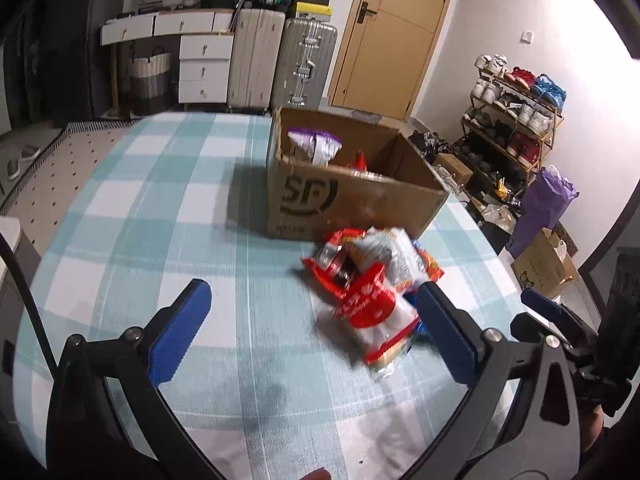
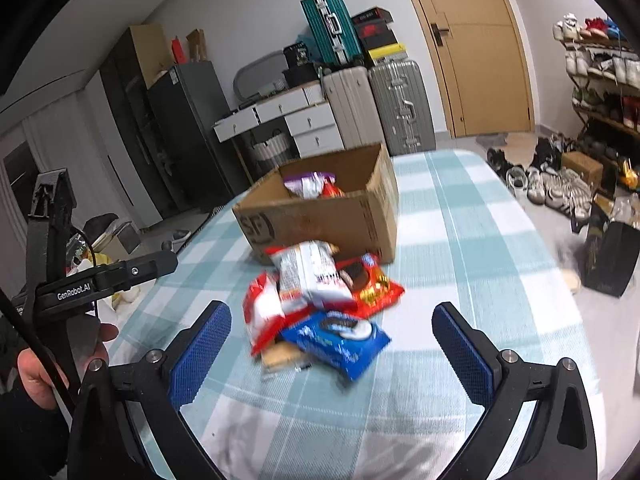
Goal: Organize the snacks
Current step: 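Move both grippers back toward the remaining snack pile, then close the right gripper on the blue Oreo cookie pack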
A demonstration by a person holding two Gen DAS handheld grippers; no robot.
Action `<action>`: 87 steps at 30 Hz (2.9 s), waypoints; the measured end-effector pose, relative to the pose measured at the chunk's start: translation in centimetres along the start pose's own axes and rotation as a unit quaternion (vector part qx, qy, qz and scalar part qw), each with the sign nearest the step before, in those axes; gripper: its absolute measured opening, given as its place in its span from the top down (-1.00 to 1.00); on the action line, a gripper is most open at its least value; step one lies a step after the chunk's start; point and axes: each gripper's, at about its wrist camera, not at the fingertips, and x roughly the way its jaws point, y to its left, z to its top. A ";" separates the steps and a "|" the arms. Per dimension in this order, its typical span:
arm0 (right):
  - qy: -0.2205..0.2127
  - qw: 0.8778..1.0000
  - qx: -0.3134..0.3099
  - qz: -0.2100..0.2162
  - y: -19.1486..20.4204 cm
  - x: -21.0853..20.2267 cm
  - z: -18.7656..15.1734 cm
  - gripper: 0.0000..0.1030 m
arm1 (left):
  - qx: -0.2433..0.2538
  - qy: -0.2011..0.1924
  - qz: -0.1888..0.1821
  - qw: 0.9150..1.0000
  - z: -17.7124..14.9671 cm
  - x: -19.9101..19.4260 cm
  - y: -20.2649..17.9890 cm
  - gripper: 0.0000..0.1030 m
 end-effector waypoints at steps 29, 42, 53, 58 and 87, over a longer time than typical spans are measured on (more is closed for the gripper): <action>0.125 0.992 0.015 -0.009 -1.3 9.9 -0.3 -0.72 | -0.010 0.016 0.000 1.000 -3.3 0.7 1.1 -0.98; 0.138 0.990 0.001 -0.009 -1.1 11.5 -0.5 -0.60 | -0.022 0.027 -0.001 0.999 -4.2 0.4 2.1 -0.98; 0.139 0.990 -0.011 -0.007 -0.3 11.6 -0.7 0.03 | -0.030 0.033 0.000 0.999 -4.5 0.4 2.8 -0.98; 0.131 0.991 -0.017 -0.010 0.0 11.2 -0.9 0.14 | -0.032 0.036 0.002 0.999 -4.6 0.5 2.9 -0.98; 0.079 0.997 0.016 -0.011 -1.8 5.4 -2.0 0.16 | -0.022 0.113 0.006 0.993 -6.2 6.5 0.9 -0.98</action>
